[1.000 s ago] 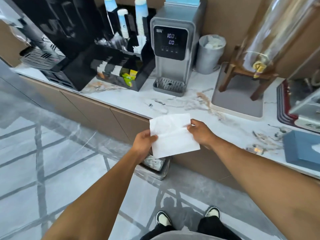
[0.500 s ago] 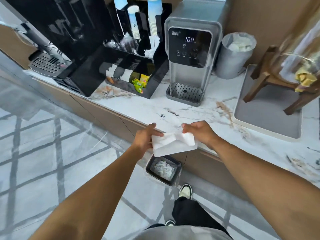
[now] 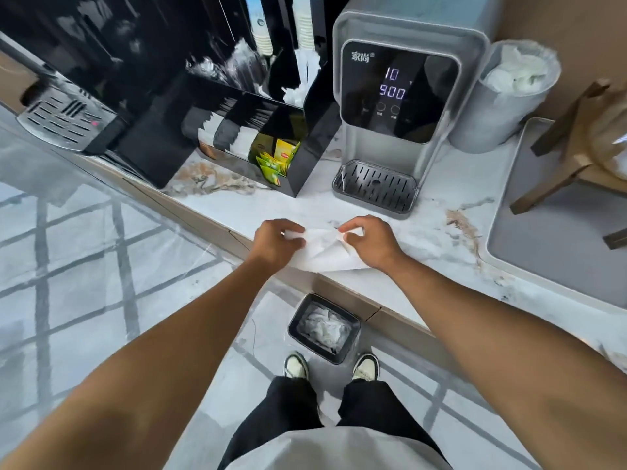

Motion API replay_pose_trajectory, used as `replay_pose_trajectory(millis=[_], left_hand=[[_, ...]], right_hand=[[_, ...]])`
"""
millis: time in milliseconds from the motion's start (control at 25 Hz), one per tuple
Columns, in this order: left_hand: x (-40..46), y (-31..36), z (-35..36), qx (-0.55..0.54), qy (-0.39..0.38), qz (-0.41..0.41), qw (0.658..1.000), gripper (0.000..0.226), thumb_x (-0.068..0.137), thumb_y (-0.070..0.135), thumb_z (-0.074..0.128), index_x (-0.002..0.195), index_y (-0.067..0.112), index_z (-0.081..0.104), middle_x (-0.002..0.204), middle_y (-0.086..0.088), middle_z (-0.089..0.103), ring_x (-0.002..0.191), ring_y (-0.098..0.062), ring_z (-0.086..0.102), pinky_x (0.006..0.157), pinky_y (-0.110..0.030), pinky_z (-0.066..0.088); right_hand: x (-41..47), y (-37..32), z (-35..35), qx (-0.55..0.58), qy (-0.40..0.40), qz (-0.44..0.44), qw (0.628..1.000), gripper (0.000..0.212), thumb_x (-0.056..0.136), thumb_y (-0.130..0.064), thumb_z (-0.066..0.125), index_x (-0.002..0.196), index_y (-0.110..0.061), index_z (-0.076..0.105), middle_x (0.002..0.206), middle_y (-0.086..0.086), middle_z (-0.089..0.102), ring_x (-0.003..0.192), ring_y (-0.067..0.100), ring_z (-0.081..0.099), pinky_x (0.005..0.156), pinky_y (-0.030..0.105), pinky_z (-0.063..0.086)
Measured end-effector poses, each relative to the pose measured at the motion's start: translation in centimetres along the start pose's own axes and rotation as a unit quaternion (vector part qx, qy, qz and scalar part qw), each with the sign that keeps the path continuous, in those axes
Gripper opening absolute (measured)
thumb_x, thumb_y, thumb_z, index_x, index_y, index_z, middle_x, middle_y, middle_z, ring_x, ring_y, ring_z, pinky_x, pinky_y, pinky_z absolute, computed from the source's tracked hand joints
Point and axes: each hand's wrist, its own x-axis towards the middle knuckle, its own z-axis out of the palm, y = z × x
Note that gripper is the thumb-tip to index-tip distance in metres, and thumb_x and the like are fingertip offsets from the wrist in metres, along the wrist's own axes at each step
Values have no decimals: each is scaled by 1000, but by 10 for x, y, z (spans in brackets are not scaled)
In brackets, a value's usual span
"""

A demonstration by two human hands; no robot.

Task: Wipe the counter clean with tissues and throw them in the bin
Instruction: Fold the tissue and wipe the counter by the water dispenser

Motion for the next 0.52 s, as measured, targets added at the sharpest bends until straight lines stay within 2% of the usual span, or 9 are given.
replay_pose_trajectory(millis=[80, 120, 200, 240, 320, 400, 520], left_hand=[[24, -2, -3, 1, -3, -2, 1000, 12, 83, 7, 75, 92, 15, 76, 104, -12, 69, 58, -25, 67, 46, -30, 58], [36, -2, -4, 9, 1, 6, 1000, 11, 85, 7, 74, 92, 15, 76, 104, -12, 69, 54, -24, 67, 40, -29, 56], [61, -4, -8, 33, 5, 21, 999, 11, 87, 8, 71, 95, 15, 75, 106, -11, 70, 55, -22, 67, 39, -32, 58], [74, -6, -10, 37, -1, 27, 999, 13, 87, 9, 70, 97, 15, 75, 107, -11, 70, 57, -21, 68, 40, -31, 58], [98, -13, -11, 47, -28, 50, 997, 16, 87, 11, 70, 102, 14, 74, 109, -11, 69, 63, -19, 66, 43, -18, 55], [117, -21, -12, 88, -51, 88, 991, 20, 84, 15, 74, 104, 14, 73, 111, -10, 67, 77, -21, 65, 56, -8, 49], [135, -33, -8, 156, -81, 130, 976, 27, 81, 23, 78, 105, 13, 73, 114, -12, 63, 100, -28, 62, 85, -26, 49]], right_hand=[[18, -7, 8, -24, 30, 0, 999, 19, 88, -6, 64, 99, -14, 76, 107, 10, 67, 91, 15, 58, 79, 15, 34], [26, -11, 13, -33, 42, 1, 999, 20, 89, -4, 62, 101, -12, 76, 108, 12, 64, 92, 17, 59, 79, 13, 34], [42, -20, 24, -55, 55, 2, 997, 20, 90, -9, 64, 107, -7, 73, 111, 16, 59, 97, 21, 59, 78, 9, 31], [51, -24, 30, -69, 53, 9, 996, 25, 89, -15, 67, 112, -6, 71, 113, 16, 56, 100, 22, 58, 80, 9, 30], [64, -29, 41, -95, 39, 33, 994, 43, 83, -27, 75, 120, -5, 66, 117, 13, 49, 104, 19, 52, 89, 12, 31], [77, -30, 52, -129, 38, 58, 989, 52, 79, -32, 79, 121, -6, 64, 119, 12, 48, 108, 21, 53, 97, 18, 36], [83, -30, 63, -211, 54, 75, 973, 43, 80, -36, 76, 116, -13, 69, 118, 10, 53, 108, 26, 56, 97, 32, 47]])
